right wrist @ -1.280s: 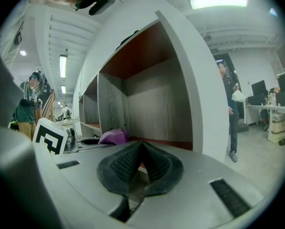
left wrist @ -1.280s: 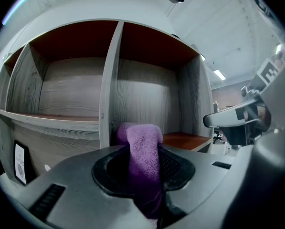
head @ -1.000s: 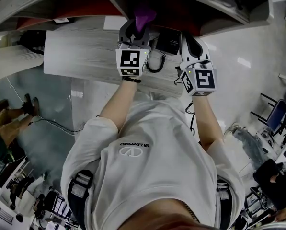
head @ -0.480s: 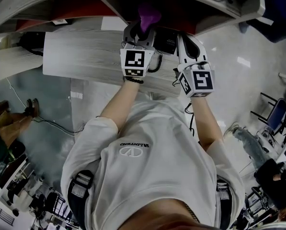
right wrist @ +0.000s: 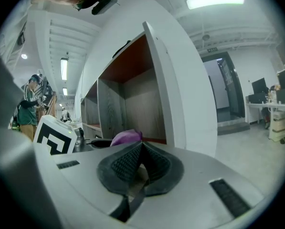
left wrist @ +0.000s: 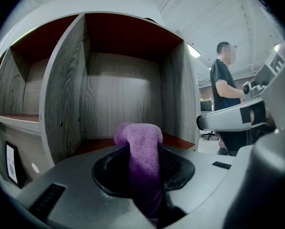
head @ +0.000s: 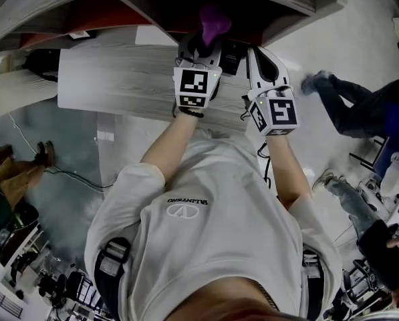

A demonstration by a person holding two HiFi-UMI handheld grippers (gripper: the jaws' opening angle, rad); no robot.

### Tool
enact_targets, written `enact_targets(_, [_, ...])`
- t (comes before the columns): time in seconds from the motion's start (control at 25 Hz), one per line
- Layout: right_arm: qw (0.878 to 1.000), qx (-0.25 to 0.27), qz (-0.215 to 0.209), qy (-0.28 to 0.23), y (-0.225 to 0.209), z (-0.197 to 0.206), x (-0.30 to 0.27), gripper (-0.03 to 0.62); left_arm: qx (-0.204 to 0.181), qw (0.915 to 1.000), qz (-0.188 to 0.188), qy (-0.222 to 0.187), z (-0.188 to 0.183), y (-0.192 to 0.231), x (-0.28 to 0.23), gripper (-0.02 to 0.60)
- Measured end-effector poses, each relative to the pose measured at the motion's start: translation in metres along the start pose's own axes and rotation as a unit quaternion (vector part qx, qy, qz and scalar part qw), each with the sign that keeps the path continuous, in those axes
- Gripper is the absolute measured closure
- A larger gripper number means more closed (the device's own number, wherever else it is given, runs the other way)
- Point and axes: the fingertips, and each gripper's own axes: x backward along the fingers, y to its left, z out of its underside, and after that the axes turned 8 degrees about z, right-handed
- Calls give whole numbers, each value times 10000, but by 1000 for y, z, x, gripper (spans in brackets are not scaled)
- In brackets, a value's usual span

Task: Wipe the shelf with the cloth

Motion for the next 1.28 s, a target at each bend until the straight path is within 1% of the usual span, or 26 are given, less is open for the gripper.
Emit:
enact_targets(0.4, [10000, -25, 34, -28, -17, 0, 9, 594, -35, 9998, 207, 68, -3, -29, -18, 479])
enact_targets(0.76, [9999, -37, 70, -78, -33, -4, 18, 594, -61, 9997, 212, 85, -8, -50, -29, 479])
enact_targets(1.28, [9998, -100, 132, -95, -48, -4, 23, 594, -125, 9991, 393, 104, -11, -78, -44, 479])
